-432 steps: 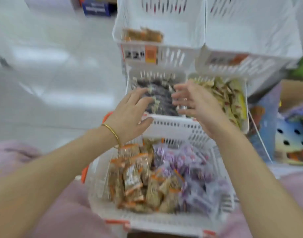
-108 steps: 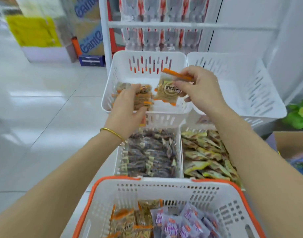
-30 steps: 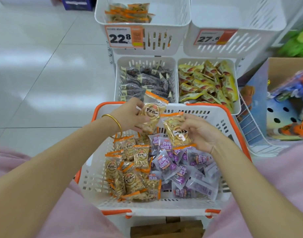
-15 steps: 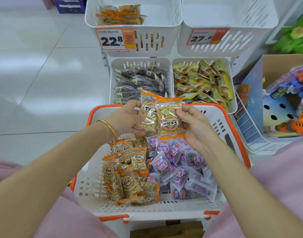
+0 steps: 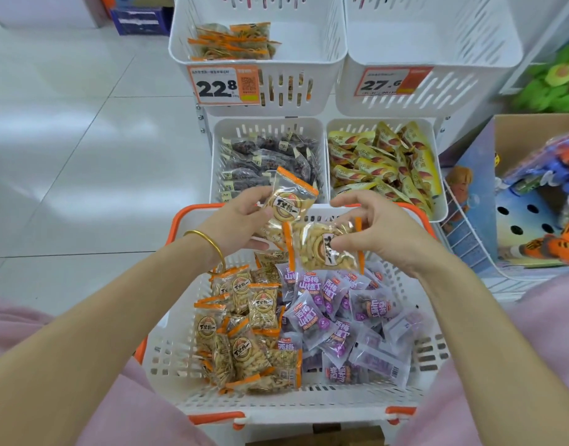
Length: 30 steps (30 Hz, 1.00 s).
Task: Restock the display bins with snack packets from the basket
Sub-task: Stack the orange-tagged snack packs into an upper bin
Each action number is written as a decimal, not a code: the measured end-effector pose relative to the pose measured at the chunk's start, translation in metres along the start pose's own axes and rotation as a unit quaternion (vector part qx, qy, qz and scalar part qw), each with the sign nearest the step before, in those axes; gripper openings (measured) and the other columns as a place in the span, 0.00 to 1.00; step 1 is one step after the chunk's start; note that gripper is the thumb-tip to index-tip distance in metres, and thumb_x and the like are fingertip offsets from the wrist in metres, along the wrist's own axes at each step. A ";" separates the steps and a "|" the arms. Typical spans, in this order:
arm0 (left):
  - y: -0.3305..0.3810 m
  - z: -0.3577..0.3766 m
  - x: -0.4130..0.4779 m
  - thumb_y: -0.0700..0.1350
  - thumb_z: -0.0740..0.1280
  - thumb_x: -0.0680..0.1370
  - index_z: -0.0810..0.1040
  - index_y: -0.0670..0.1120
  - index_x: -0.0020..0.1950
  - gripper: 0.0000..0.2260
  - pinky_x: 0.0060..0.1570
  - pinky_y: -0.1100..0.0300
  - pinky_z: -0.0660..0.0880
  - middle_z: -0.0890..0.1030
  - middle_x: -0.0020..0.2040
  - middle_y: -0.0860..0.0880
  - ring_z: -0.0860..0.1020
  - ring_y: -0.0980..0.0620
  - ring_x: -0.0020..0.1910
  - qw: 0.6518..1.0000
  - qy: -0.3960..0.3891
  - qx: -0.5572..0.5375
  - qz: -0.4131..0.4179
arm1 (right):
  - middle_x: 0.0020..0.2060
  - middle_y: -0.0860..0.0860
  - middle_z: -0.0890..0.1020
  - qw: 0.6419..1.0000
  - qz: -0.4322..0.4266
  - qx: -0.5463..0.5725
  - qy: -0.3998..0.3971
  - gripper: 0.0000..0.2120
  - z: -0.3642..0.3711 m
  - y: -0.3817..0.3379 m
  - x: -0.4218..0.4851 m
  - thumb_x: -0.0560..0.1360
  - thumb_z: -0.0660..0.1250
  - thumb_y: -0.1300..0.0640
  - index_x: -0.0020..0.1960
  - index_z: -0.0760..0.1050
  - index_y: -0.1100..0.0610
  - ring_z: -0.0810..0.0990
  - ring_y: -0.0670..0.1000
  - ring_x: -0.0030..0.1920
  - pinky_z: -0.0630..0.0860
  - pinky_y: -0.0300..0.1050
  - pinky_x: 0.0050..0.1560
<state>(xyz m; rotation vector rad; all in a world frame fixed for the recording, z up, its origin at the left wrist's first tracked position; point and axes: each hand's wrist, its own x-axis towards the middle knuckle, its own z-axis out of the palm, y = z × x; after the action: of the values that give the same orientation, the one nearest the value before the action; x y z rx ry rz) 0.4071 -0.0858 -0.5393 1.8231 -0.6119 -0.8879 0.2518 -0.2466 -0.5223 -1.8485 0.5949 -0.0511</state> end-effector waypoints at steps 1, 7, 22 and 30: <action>0.000 0.000 0.000 0.43 0.59 0.81 0.69 0.53 0.68 0.16 0.50 0.52 0.80 0.74 0.61 0.42 0.77 0.45 0.57 1.000 -0.009 -0.002 0.004 | 0.42 0.57 0.81 1.000 -0.022 -0.018 0.005 0.19 -0.002 -0.004 0.001 0.66 0.76 0.65 0.52 0.76 0.51 0.78 0.52 0.39 0.77 0.50 0.44; 0.010 0.005 -0.005 0.49 0.53 0.82 0.67 0.54 0.68 0.14 0.39 0.63 0.80 0.71 0.64 0.49 0.72 0.49 0.62 0.999 -0.031 -0.034 0.023 | 0.45 0.50 0.76 0.983 -0.156 -0.041 0.093 0.14 -0.008 -0.028 0.012 0.66 0.76 0.64 0.43 0.80 0.47 0.78 0.51 0.42 0.77 0.39 0.46; 0.047 -0.013 0.022 0.38 0.63 0.78 0.66 0.53 0.67 0.20 0.48 0.61 0.78 0.78 0.57 0.50 0.79 0.57 0.52 0.983 -0.015 0.012 0.184 | 0.44 0.45 0.80 0.976 -0.154 -0.157 -0.015 0.15 -0.028 -0.075 0.066 0.72 0.69 0.46 0.55 0.78 0.51 0.79 0.43 0.43 0.76 0.41 0.42; 0.110 -0.063 0.085 0.48 0.64 0.77 0.61 0.51 0.73 0.25 0.66 0.61 0.64 0.69 0.67 0.51 0.67 0.57 0.66 0.906 0.175 0.233 0.307 | 0.33 0.51 0.81 0.952 -0.245 -0.136 0.124 0.07 -0.069 -0.154 0.134 0.72 0.72 0.60 0.48 0.78 0.58 0.81 0.49 0.30 0.73 0.39 0.27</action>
<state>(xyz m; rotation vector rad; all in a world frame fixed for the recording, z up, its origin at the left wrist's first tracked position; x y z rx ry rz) 0.5064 -0.1569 -0.4479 1.9526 -1.1454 0.0221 0.4042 -0.3273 -0.3934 -2.2437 0.3063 -0.5636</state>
